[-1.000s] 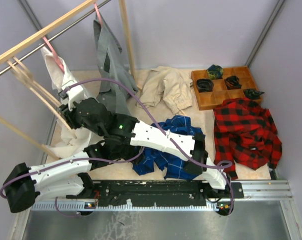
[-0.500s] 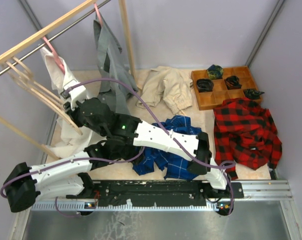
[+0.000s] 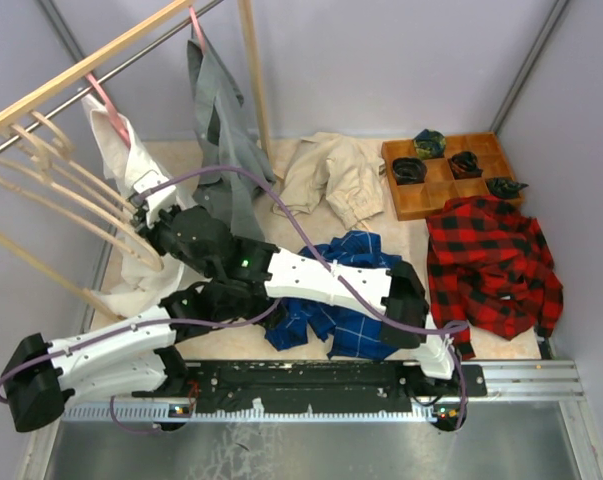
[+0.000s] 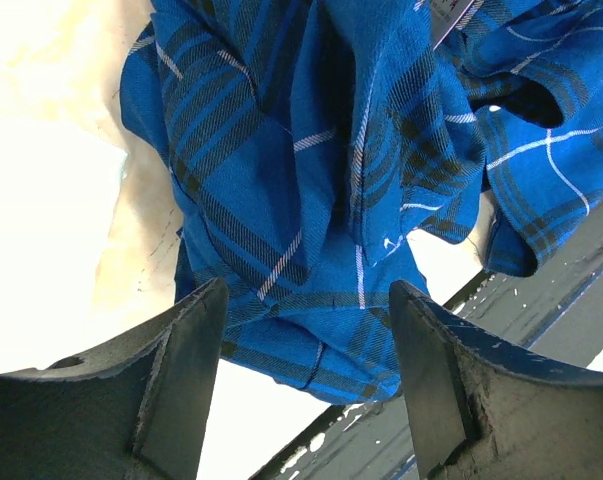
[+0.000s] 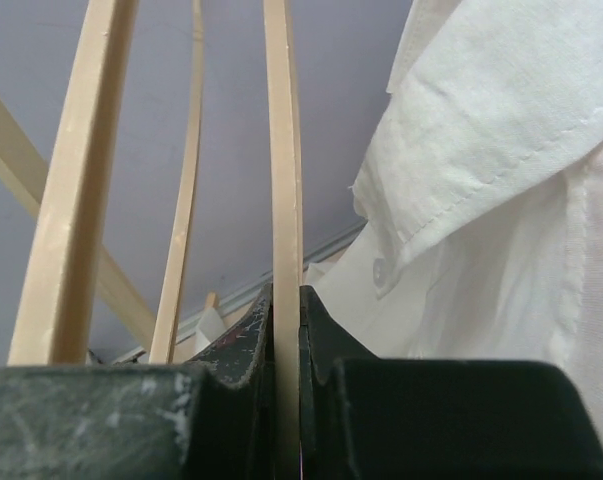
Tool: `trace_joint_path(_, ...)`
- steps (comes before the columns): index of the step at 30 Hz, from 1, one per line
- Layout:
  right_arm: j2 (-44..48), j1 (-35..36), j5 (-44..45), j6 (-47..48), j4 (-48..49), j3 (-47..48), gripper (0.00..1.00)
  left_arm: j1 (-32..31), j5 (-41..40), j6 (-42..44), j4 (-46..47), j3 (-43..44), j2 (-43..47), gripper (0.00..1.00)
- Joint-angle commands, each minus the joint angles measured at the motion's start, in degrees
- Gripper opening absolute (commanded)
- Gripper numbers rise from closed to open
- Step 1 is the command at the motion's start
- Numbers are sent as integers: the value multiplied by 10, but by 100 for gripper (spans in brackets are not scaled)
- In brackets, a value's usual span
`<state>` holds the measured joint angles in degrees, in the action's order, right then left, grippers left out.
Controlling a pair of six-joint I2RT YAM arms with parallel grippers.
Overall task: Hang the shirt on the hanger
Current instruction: Pick up the hanger from the clothesline.
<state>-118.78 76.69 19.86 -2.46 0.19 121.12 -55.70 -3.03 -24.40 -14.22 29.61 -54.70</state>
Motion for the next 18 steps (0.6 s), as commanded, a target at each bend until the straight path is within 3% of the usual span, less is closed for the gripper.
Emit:
trace_joint_path(1, 55, -13, 4, 32, 134, -70, 0, 2, -5, -23, -7, -13, 17, 72)
trace_joint_path(11, 59, -36, -5, 81, 344, -182, 0, 2, -31, -74, -15, -41, 59, 72)
trace_joint_path(18, 17, -44, -22, 110, 454, -180, 0, 2, -51, -106, -32, -50, 78, 73)
